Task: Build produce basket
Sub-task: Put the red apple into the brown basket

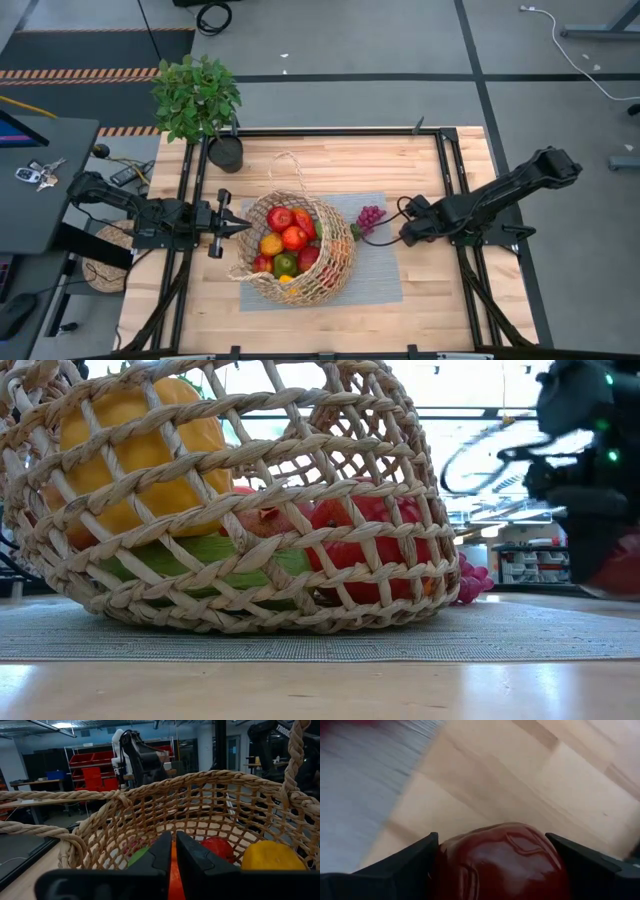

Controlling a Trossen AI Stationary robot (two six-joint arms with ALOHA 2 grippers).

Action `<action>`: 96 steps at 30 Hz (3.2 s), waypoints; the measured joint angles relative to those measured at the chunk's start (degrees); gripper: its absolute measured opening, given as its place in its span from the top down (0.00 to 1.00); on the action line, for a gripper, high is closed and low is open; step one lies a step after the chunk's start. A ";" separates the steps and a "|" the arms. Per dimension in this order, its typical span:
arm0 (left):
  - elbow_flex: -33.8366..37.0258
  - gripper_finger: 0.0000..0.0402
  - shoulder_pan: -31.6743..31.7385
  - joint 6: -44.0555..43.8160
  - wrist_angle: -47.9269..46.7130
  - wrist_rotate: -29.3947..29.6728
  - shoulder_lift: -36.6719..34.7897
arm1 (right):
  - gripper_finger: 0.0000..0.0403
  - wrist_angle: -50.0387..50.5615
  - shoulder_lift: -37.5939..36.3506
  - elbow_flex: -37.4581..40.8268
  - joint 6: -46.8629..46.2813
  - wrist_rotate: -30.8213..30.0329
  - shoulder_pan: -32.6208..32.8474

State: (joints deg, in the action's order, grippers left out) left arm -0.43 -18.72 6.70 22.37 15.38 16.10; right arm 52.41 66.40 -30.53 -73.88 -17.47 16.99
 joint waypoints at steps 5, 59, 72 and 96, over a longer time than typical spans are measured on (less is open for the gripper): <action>0.01 0.93 0.00 -0.01 0.00 0.02 0.00 | 0.11 -0.88 -1.58 -6.46 6.46 -2.46 -0.02; 0.00 0.92 0.00 0.00 0.00 0.00 0.00 | 0.10 -75.29 6.65 -21.85 76.74 13.15 -18.73; 0.00 0.93 0.02 0.00 0.00 0.02 0.02 | 0.10 -54.61 17.20 -37.58 82.18 14.32 -19.25; 0.01 0.91 0.02 0.00 -0.01 0.02 0.01 | 0.10 -53.51 25.28 -45.50 84.38 19.06 -17.68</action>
State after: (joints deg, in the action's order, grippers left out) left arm -0.42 -18.70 6.70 22.35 15.39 16.10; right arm -1.10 91.68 -76.03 10.50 1.58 -0.69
